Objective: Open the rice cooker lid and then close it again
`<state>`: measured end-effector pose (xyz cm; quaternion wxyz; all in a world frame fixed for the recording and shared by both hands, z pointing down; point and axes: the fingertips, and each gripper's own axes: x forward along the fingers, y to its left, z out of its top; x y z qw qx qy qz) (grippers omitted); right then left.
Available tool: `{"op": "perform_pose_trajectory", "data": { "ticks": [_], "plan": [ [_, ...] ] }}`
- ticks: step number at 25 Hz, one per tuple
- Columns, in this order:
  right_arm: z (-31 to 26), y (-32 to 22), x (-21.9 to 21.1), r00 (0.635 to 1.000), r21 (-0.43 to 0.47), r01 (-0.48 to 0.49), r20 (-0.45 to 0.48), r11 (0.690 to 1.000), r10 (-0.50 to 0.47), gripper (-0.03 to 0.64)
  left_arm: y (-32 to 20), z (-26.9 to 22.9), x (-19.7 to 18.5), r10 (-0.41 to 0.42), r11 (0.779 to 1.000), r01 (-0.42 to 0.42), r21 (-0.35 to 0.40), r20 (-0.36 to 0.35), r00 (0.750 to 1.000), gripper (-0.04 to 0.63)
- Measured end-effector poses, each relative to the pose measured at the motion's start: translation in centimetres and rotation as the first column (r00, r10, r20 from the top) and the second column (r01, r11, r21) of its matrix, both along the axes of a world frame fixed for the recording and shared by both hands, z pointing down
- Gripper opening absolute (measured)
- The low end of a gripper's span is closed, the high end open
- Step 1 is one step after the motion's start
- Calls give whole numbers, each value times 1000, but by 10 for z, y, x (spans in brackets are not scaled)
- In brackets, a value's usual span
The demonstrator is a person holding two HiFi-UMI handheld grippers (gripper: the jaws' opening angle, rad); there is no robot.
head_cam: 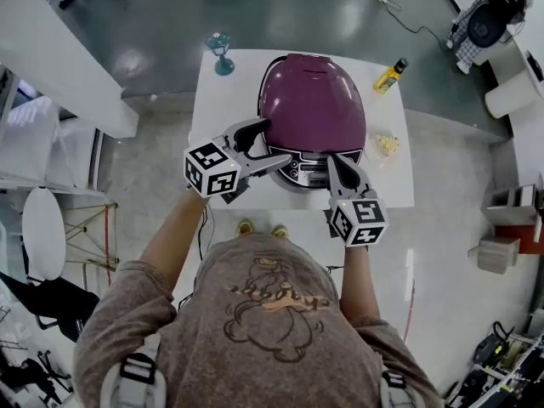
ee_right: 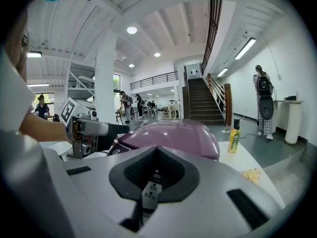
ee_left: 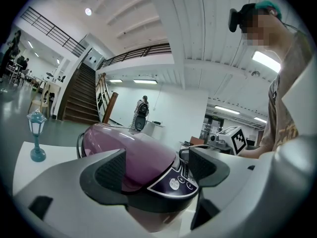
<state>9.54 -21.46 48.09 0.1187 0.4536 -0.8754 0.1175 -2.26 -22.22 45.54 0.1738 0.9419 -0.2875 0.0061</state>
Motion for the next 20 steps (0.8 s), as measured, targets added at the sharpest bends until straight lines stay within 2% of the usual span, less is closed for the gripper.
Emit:
{"op": "perform_pose_trajectory", "data": {
  "ticks": [3, 9, 15, 20],
  "plan": [
    [0, -2, 2, 1000, -19, -8, 10, 1000, 8, 3, 0, 0, 0, -2, 1000, 2, -1, -5, 1000, 393],
    [-11, -11, 3, 1000, -2, -1, -16, 1000, 1, 3, 0, -1, 0, -5, 1000, 5, -2, -10, 1000, 393],
    [-5, -15, -2, 997, -41, 32, -70, 999, -35, 3, 0, -2, 0, -8, 1000, 8, -7, -18, 1000, 393],
    [-5, -16, -2, 997, -64, 31, -64, 997, -35, 3, 1, -3, -1, -12, 1000, 12, -8, -25, 1000, 393]
  ]
}}
